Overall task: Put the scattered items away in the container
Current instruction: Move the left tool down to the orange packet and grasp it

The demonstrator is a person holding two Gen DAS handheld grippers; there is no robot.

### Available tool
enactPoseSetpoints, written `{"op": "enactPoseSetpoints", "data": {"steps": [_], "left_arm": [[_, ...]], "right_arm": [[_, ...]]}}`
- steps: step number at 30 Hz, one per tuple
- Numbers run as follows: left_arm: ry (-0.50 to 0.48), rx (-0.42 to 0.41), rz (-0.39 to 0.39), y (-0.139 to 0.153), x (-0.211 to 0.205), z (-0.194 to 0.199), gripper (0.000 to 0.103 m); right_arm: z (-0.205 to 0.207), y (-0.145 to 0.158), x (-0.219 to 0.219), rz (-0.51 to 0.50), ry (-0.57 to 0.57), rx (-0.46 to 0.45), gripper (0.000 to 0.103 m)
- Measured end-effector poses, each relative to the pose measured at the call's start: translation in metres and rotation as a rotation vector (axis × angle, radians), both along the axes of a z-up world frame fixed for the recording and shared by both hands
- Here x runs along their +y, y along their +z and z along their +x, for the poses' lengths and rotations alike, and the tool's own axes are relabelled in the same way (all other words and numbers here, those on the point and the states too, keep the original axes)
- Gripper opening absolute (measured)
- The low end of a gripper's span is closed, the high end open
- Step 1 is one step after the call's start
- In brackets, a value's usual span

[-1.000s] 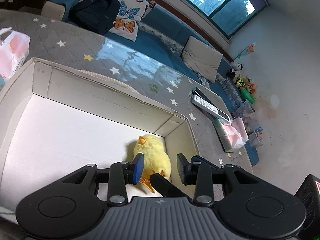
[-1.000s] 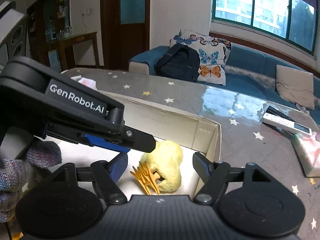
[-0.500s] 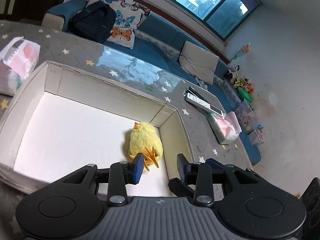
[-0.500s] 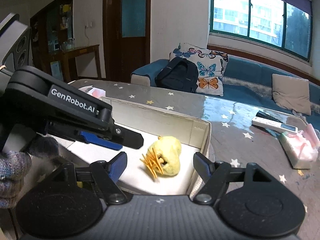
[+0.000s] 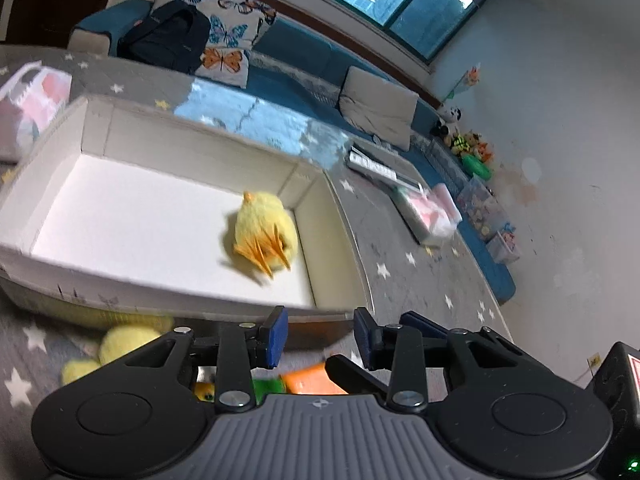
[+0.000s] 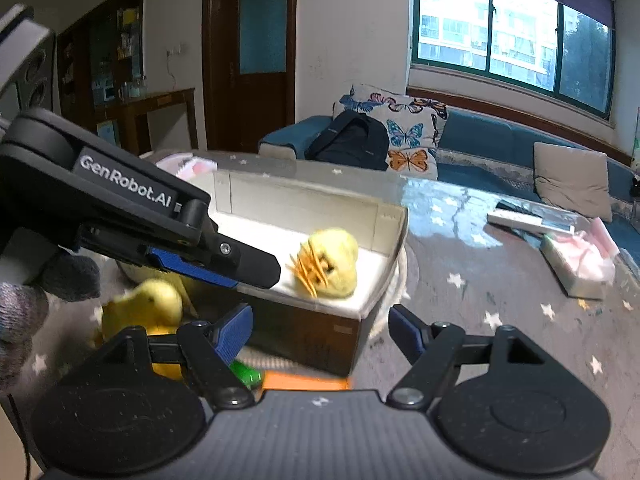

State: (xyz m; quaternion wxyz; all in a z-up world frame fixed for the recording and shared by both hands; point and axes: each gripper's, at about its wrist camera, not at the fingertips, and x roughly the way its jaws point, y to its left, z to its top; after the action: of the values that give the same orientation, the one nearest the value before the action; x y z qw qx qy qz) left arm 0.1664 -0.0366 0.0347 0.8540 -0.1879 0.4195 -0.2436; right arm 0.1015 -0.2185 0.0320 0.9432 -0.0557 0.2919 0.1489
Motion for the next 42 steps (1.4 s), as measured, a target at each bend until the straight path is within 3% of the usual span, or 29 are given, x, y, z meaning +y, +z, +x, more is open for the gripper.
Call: {"op": "enactPoseSetpoints", "data": {"steps": [17, 25, 42], "left_arm": [[-0.038, 0.079, 0.036, -0.039, -0.021, 0.005, 0.038], [-0.048, 0.074, 0.037, -0.043, -0.025, 0.008, 0.038], [-0.123, 0.052, 0.085, -0.045, -0.05, 0.003, 0.038]], "right_arm": [[-0.014, -0.048, 0.001, 0.019, 0.004, 0.148, 0.076], [-0.018, -0.049, -0.001, 0.016, 0.014, 0.167, 0.066], [-0.011, -0.054, -0.017, -0.021, 0.0, 0.163, 0.067]]}}
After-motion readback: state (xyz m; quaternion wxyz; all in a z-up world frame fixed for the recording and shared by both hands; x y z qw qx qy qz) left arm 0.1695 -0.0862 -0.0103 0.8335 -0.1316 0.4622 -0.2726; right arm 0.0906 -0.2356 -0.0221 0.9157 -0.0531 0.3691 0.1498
